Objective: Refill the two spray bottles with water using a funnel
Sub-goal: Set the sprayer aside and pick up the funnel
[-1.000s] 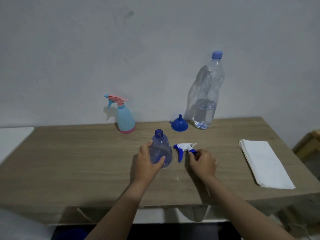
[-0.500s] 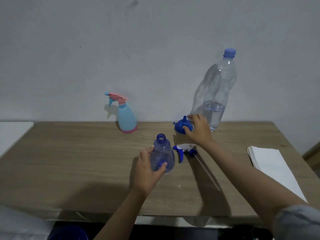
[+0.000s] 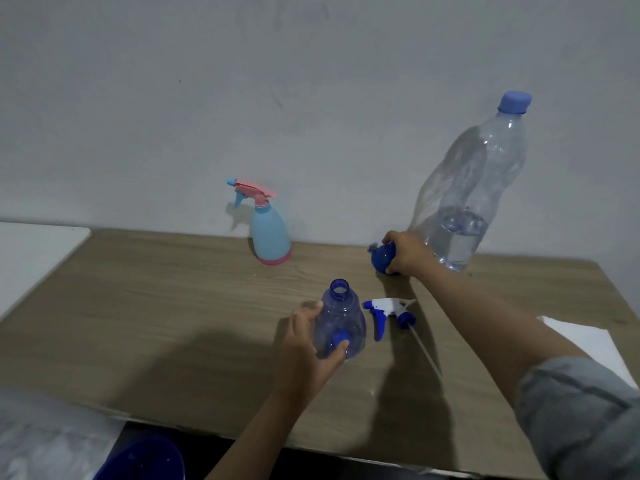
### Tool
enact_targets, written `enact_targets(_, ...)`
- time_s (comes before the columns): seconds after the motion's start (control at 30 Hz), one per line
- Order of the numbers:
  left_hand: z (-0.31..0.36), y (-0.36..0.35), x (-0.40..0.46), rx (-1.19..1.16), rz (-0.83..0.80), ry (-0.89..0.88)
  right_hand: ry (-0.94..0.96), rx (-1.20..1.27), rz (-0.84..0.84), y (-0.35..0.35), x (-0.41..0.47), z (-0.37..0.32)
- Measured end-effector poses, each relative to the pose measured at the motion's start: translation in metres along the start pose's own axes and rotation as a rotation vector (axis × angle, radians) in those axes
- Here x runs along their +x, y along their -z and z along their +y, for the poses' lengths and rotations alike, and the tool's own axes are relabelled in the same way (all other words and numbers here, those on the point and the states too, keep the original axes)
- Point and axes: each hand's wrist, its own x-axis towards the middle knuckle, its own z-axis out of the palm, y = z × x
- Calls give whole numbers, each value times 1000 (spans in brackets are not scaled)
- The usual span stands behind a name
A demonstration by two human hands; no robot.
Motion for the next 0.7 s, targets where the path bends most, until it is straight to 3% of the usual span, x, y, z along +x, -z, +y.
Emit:
enact_targets(0.23,-3,-2,-2,-13,9,16,59,56,145,5,-20,7)
enact_targets(0.47,0,2,-3,-73,-40,166,215,329,330,25,-63,-6)
enact_targets(0.7,8,7,-1,-53,-63,138,377,463,405,44,-124,-26)
